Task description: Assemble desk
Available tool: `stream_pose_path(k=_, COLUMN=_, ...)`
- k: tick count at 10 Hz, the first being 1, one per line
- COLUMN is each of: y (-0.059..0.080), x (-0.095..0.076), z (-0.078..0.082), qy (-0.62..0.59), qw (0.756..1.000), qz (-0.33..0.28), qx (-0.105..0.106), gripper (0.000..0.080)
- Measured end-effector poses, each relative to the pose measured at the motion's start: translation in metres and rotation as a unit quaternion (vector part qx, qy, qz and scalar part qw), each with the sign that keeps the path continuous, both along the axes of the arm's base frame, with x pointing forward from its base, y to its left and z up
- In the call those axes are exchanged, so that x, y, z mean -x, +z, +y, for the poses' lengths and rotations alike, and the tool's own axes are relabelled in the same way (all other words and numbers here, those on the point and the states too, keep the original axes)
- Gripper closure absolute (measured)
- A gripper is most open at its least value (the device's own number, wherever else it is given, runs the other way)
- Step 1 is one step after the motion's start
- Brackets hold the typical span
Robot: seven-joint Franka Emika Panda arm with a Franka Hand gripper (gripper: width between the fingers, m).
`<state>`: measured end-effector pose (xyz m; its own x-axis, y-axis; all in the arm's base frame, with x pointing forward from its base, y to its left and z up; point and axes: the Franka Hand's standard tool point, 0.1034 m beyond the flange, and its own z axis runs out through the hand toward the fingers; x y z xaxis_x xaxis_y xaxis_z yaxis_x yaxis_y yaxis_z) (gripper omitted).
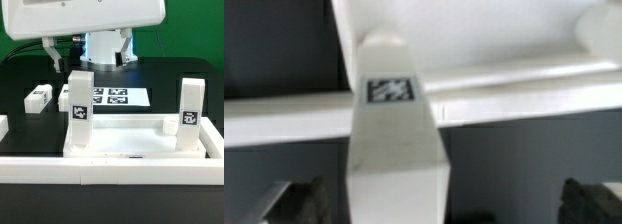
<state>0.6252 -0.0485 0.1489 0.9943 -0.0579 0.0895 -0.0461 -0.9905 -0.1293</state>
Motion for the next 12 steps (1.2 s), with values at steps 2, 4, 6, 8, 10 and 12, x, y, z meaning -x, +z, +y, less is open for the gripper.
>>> stream_pose_path(k=2, y=-0.001, x=-0.009, z=-0.02, qy=0.037, qw=0.998, qz=0.042, qx=0.027, gripper=0.015)
stream_pose_path(k=4, y=0.0, x=-0.009, z=-0.022, qy=0.042, qw=0.998, qz=0.039, qx=0.024, gripper=0.015)
stream_pose_path(k=6, y=-0.001, x=-0.009, z=-0.021, qy=0.042, qw=0.998, qz=0.04, qx=0.024, gripper=0.015)
stream_pose_path(k=8, y=-0.004, x=-0.013, z=-0.022, qy=0.037, qw=0.996, qz=0.043, qx=0.067, gripper=0.015)
stream_pose_path(k=10, y=-0.013, x=-0.012, z=-0.021, qy=0.032, qw=0.996, qz=0.048, qx=0.069, gripper=0.015)
stream_pose_path(k=12, y=-0.019, x=-0.011, z=-0.02, qy=0.033, qw=0.996, qz=0.048, qx=0.07, gripper=0.015)
